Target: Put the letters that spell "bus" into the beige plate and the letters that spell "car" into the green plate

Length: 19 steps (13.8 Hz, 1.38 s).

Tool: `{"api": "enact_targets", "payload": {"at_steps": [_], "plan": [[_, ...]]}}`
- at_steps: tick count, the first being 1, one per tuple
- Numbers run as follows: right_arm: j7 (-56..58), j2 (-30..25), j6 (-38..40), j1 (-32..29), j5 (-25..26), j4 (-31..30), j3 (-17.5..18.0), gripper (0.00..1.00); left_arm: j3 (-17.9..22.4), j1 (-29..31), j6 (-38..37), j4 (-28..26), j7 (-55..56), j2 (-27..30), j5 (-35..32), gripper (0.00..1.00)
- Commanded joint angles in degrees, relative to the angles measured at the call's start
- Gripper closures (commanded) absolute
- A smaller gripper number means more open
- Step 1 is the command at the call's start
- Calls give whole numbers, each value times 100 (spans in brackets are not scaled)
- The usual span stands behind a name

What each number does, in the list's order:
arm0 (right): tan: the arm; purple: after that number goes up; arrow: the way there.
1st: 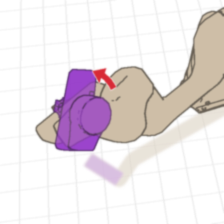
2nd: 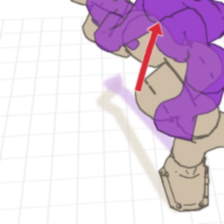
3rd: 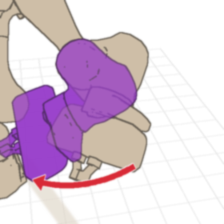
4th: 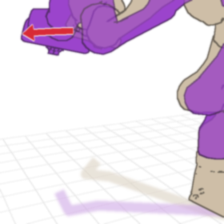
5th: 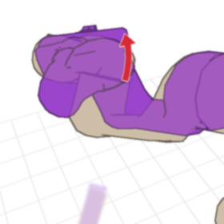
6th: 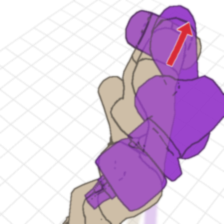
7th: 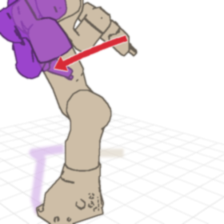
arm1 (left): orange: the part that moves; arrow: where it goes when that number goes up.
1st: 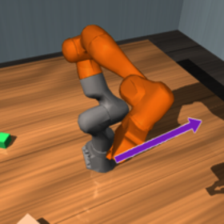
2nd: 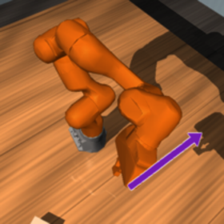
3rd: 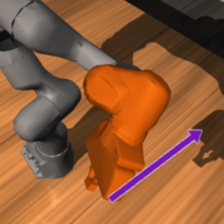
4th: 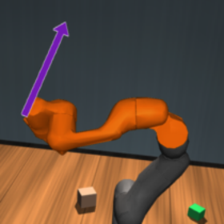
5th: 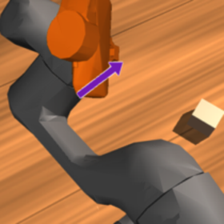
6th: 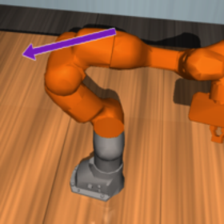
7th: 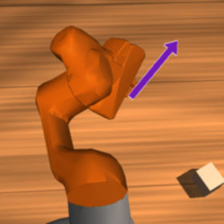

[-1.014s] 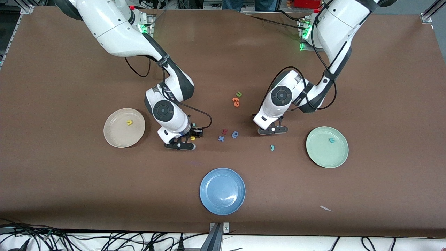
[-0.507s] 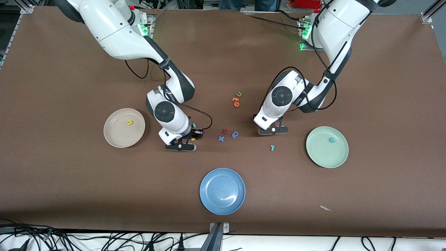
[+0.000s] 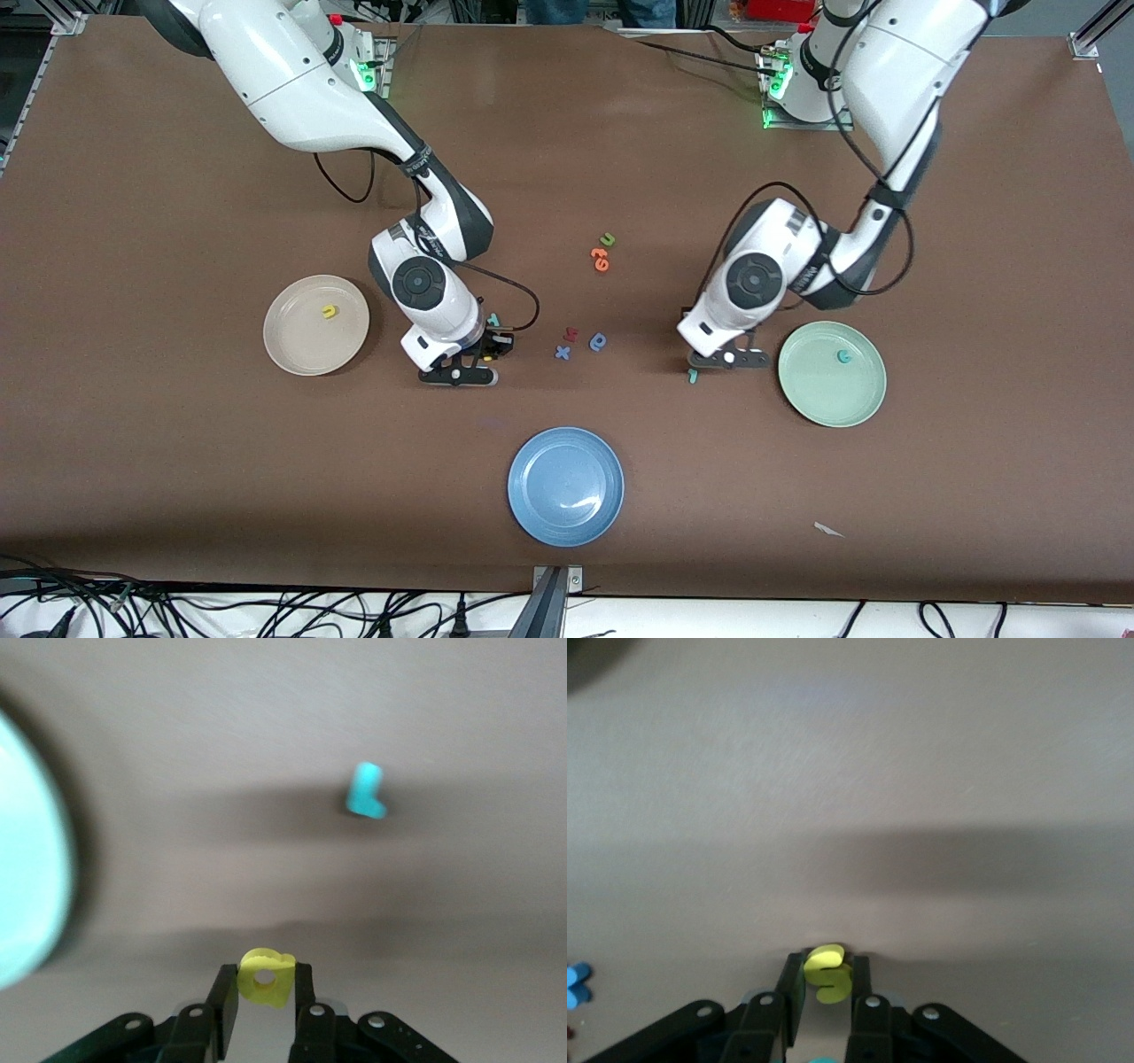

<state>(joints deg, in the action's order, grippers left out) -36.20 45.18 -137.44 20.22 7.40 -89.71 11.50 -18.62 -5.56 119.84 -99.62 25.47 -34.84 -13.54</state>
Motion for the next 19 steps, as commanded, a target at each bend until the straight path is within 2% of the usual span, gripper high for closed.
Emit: {"api": "enact_targets", "payload": {"at_steps": [1,3,5,6,7,8,10,12,14,15,16,17,19], "plan": [[252,-526,829,-53,86,24,-340,89,-28,527,-408,276,-1110,30,-411,83],[726,-851,1655,-71,86,-72,-735,89,-28,906,-435,329,-1779,12,-710,83],[1121,-1124,1983,-71,86,-387,-1139,89,25,1118,-435,329,-2394,-40,-1096,80],[1367,-1282,1975,-71,86,-676,-1315,89,86,1118,-426,338,-2606,-93,-1350,57],[1674,-1431,1966,-80,86,-966,-1569,89,95,1110,-409,364,-2643,-189,-1536,9],[2025,-1502,1966,-80,77,-1178,-1781,89,96,1092,-391,390,-2582,-268,-1442,0],[2406,-1495,1818,-88,42,-1522,-2124,89,78,1057,-382,696,-1961,-374,-926,0],[2600,-1363,1572,-220,42,-1681,-2187,89,60,865,-356,978,-1485,-506,-178,0],[2644,-1153,1308,-360,51,-1795,-2187,84,60,531,-347,1399,-889,-733,-61,0],[2757,-1134,1281,-370,51,-1813,-2187,68,60,356,-338,1628,-511,-900,-61,0],[2776,-1160,1281,-361,42,-1778,-2187,16,60,171,-338,1856,-177,-1076,-61,0],[2776,-1265,1324,-361,42,-1726,-2187,1,60,30,-338,2085,157,-1269,-61,0],[2689,-1502,1386,-326,-10,-1647,-2100,1,60,-138,-338,2323,581,-1507,-61,3]]}}
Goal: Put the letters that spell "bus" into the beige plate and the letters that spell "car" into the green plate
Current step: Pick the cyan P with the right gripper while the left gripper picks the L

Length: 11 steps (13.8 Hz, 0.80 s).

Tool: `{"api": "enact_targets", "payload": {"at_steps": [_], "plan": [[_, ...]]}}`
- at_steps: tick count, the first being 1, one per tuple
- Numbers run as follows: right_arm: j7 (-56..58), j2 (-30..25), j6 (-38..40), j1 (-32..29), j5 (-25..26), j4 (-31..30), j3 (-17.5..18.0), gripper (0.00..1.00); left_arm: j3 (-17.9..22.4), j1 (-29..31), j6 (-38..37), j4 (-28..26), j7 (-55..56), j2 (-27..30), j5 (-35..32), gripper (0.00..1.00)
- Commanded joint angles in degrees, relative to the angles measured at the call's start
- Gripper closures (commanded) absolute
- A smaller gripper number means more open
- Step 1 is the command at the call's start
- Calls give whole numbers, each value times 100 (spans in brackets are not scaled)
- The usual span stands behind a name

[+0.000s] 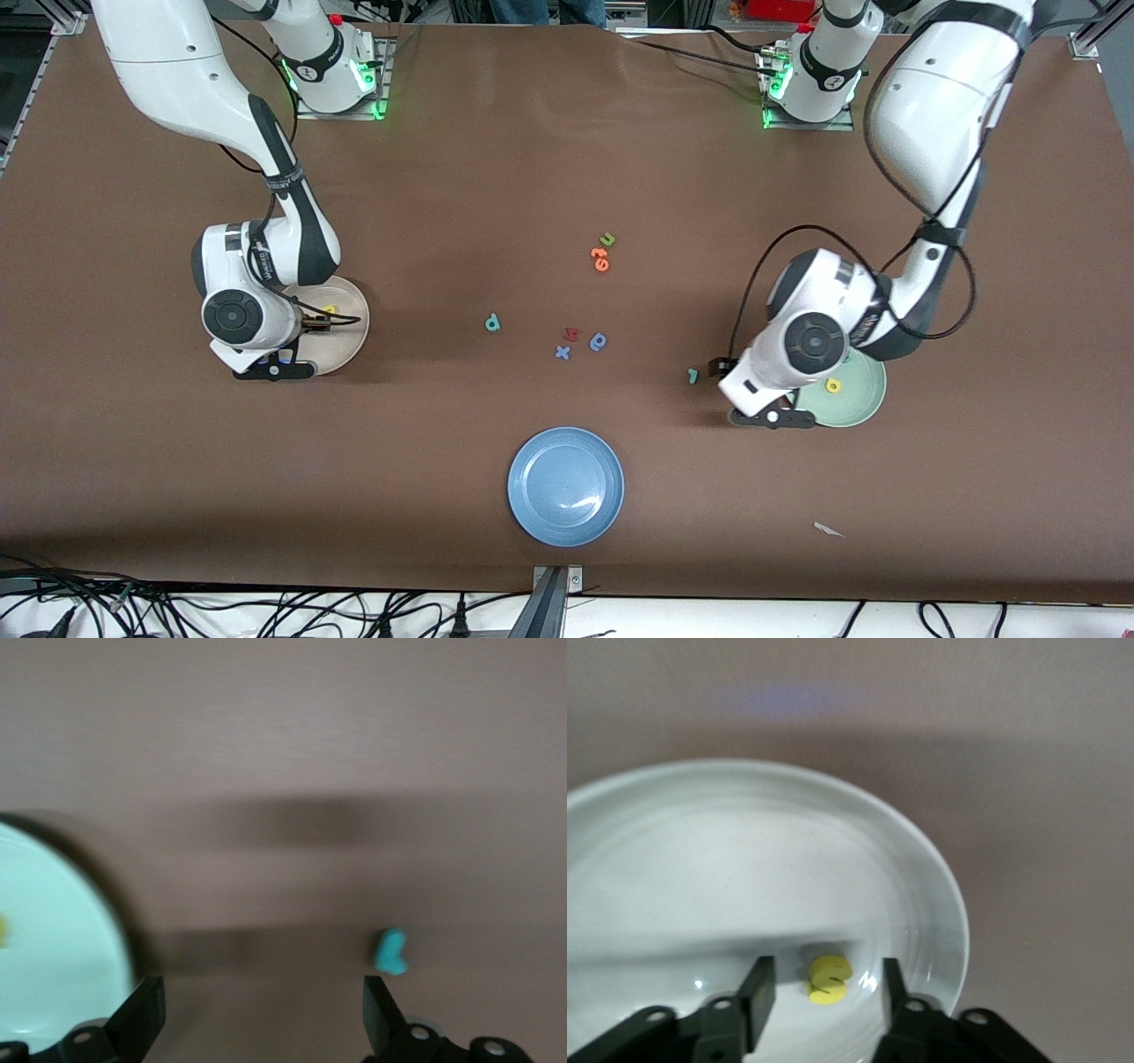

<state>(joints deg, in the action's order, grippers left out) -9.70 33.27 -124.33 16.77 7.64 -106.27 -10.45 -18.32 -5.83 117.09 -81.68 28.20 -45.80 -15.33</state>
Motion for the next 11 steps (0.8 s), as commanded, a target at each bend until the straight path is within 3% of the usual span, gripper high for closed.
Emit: {"api": "enact_targets", "payload": {"at_steps": [1,5,7,11], "plan": [[-266,-400,189,54,-43,141,279,1,30,-173,-38,583,483,-491,118,6],[-2204,-322,393,133,-296,651,1175,1,30,-331,270,566,879,-659,118,18],[-3173,-138,157,238,-464,783,1579,8,30,-340,279,566,889,-685,214,26],[-3688,222,-756,809,-517,863,1819,11,21,-349,437,513,1012,-703,232,42]]}}
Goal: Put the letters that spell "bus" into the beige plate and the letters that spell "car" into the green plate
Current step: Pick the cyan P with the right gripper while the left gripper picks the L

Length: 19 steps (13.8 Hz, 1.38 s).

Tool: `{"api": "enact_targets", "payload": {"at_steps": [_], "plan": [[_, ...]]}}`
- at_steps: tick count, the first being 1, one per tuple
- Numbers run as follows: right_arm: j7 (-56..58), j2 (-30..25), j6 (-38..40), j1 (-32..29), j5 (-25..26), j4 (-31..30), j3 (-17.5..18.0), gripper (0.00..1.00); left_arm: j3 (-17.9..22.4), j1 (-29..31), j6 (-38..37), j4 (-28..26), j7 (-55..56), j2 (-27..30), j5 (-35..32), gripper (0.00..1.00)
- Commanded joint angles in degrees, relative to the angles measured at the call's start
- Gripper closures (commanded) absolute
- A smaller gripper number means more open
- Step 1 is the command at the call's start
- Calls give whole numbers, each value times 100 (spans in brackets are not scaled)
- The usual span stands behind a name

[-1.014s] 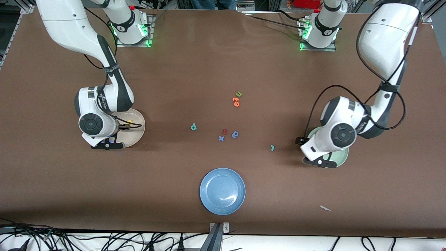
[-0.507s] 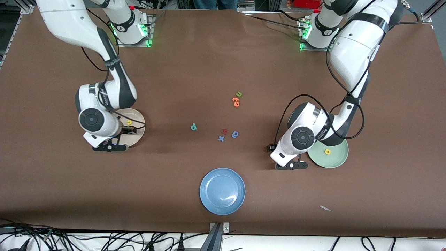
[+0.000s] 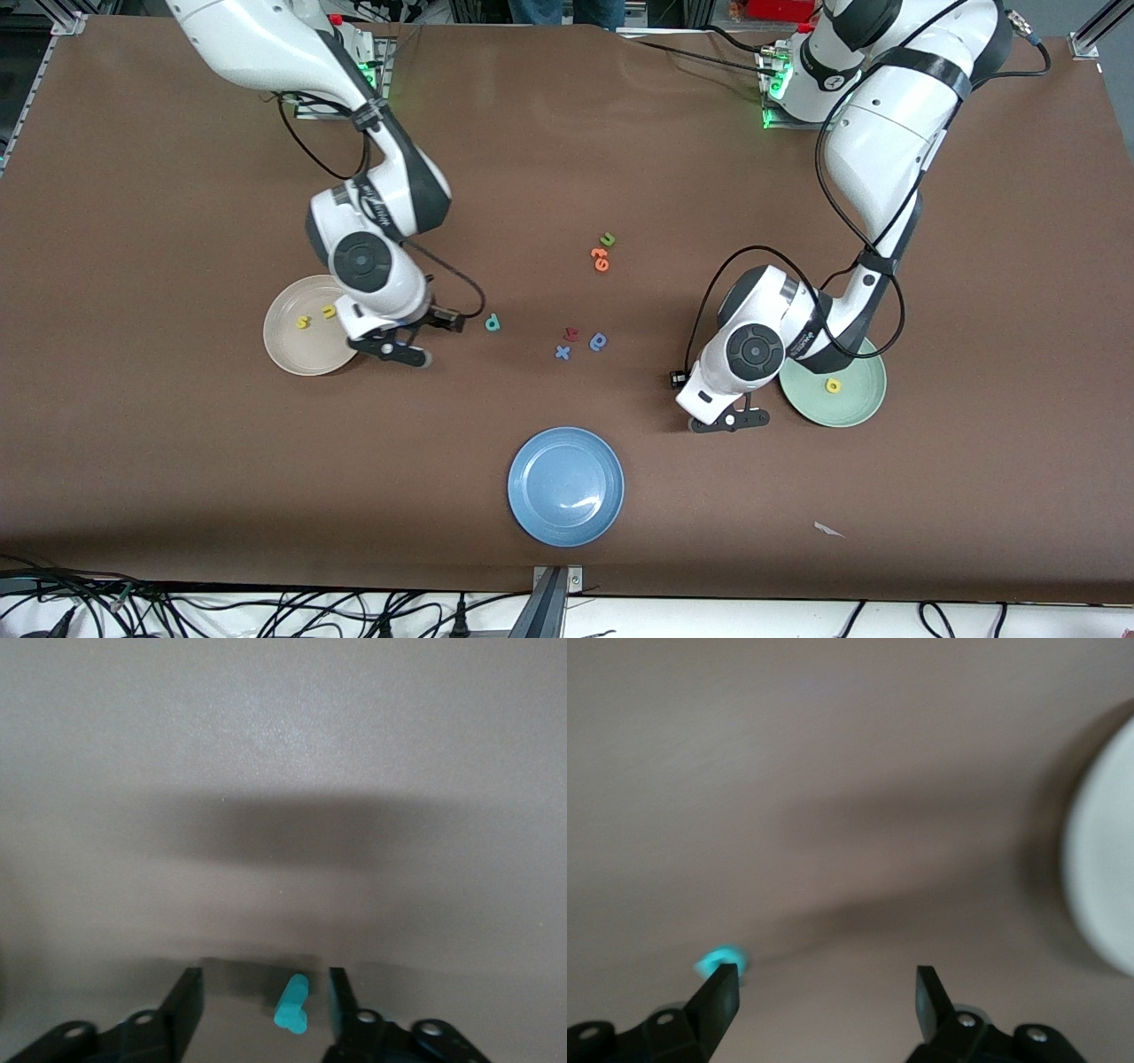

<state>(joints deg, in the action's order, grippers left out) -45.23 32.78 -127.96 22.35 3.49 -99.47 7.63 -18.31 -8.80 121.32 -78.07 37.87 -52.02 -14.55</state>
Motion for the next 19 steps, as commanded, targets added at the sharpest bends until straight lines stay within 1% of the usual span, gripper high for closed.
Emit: {"api": "enact_targets", "payload": {"at_steps": [1,3,5,6,8,9,11,12,14,15,16,18,19], "plan": [[-179,386,-710,357,-77,191,10,12,21,-78,23,143,132,-80,155,45],[-276,553,-1002,507,-24,182,10,20,21,-131,146,108,212,-80,163,52],[-267,597,-1003,516,-6,173,2,20,12,-157,164,55,290,-80,163,56],[-259,650,-1012,534,20,173,-7,23,12,-183,164,55,326,-80,163,58],[-267,677,-1003,499,362,156,-42,25,12,-183,173,-24,335,-72,155,61],[-276,729,-1003,525,389,156,-42,30,12,-183,173,-33,335,-72,155,63],[-276,765,-1021,534,407,164,-42,34,12,-183,173,-85,317,-72,146,66],[-276,773,-1021,534,398,164,-42,35,12,-183,173,-103,300,-72,146,69],[-276,808,-1073,551,407,164,-42,37,12,-175,173,-112,256,-72,137,82],[-276,843,-1108,560,398,173,-42,39,12,-166,173,-112,247,-72,128,86],[-276,861,-1161,578,398,165,-42,45,12,-148,173,-112,238,-72,119,89],[-276,870,-1170,578,407,164,-42,64,12,-113,173,-112,203,-72,76,93],[-276,879,-1170,586,407,164,-42,70,21,-104,164,-69,81,-54,84,94]]}}
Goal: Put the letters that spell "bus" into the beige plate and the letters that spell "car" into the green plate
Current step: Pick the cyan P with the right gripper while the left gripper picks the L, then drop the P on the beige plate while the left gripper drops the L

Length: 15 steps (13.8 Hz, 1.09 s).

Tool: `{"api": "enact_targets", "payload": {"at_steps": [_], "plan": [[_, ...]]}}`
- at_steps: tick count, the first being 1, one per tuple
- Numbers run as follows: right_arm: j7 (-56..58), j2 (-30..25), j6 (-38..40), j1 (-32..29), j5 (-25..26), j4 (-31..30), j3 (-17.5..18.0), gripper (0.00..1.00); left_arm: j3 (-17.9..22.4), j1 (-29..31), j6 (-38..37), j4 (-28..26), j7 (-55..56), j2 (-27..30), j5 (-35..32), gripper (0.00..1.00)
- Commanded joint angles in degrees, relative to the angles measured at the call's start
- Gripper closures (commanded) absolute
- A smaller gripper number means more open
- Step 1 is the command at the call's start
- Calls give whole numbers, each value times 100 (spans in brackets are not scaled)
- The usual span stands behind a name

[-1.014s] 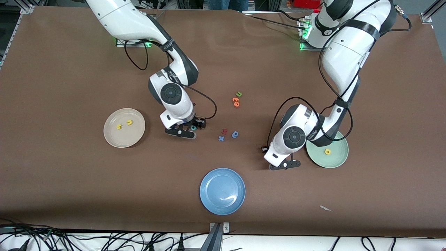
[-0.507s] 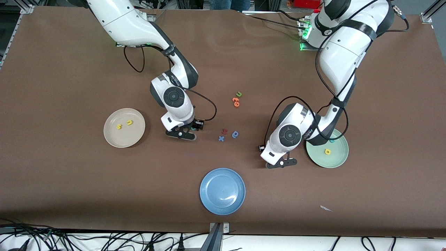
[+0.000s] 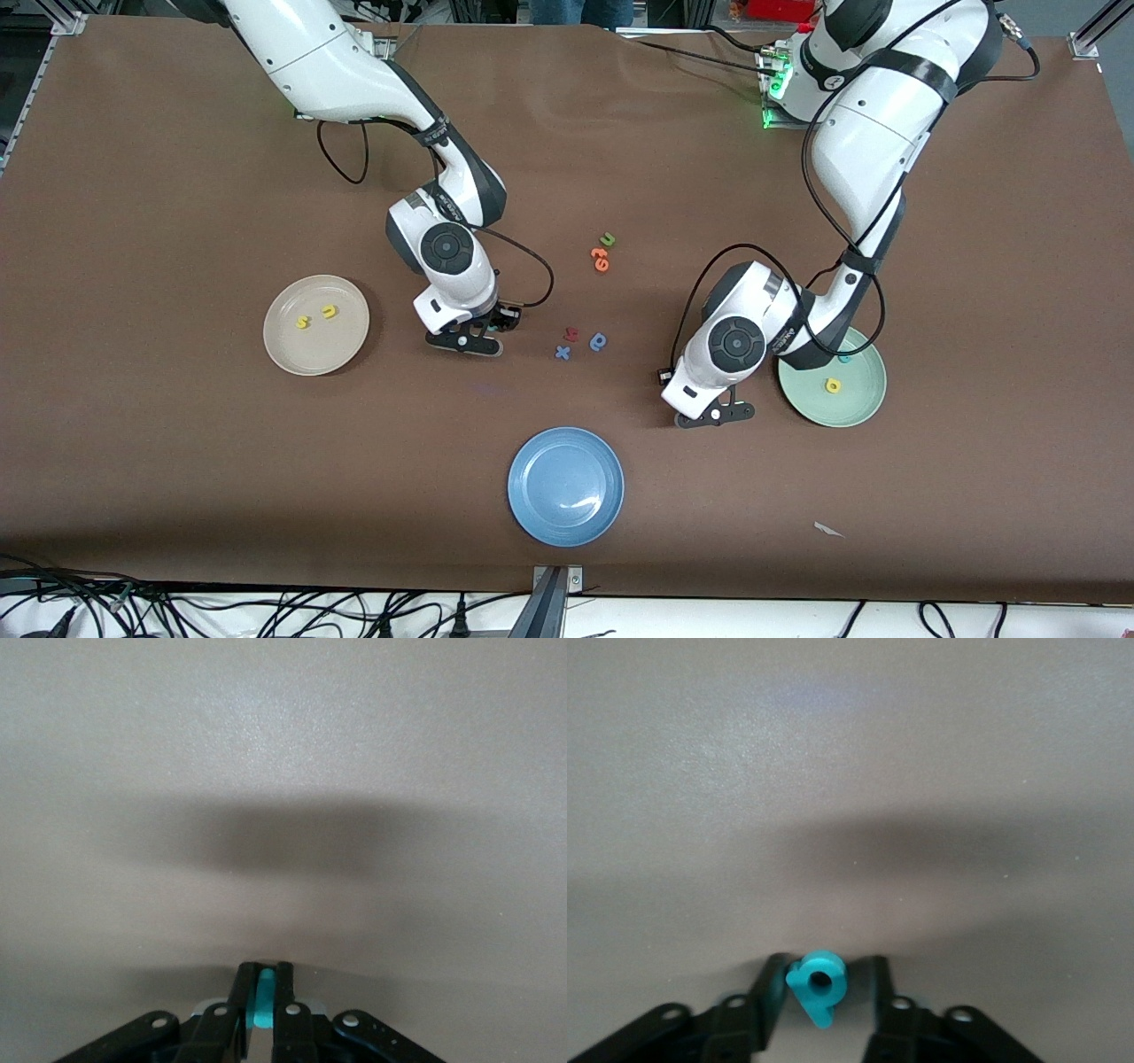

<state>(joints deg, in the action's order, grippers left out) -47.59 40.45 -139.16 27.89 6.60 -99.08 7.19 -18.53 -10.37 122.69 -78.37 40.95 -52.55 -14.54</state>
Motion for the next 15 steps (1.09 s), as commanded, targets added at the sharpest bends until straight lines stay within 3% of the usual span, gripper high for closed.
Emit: {"api": "enact_targets", "payload": {"at_steps": [1,2,3,6,10,12,13,14,15], "plan": [[-31,112,-49,24,96,126,2,83,51,114,-34,-3,-394,43,109,94],[-4,95,-49,15,96,135,2,97,42,254,-130,-3,-621,113,135,95],[31,60,-41,-3,96,135,-15,99,25,403,-401,32,-902,166,144,95],[319,-343,317,-38,105,126,-295,99,24,772,-1034,67,-1851,420,144,96],[1907,-889,1460,-55,61,-48,-1112,98,59,1317,-1510,59,-3100,570,39,96],[2550,-1100,1419,-82,61,-452,-1490,98,173,1380,-1589,32,-3697,562,-110,94],[2919,-1136,1401,-91,52,-593,-1709,98,252,1380,-1616,32,-3935,553,-294,86],[3227,-1127,1401,-99,17,-664,-1868,98,296,1380,-1625,23,-4172,544,-443,64],[3439,-1092,1349,-204,-1,-734,-1948,98,323,1389,-1642,23,-4322,544,-497,12]]}}
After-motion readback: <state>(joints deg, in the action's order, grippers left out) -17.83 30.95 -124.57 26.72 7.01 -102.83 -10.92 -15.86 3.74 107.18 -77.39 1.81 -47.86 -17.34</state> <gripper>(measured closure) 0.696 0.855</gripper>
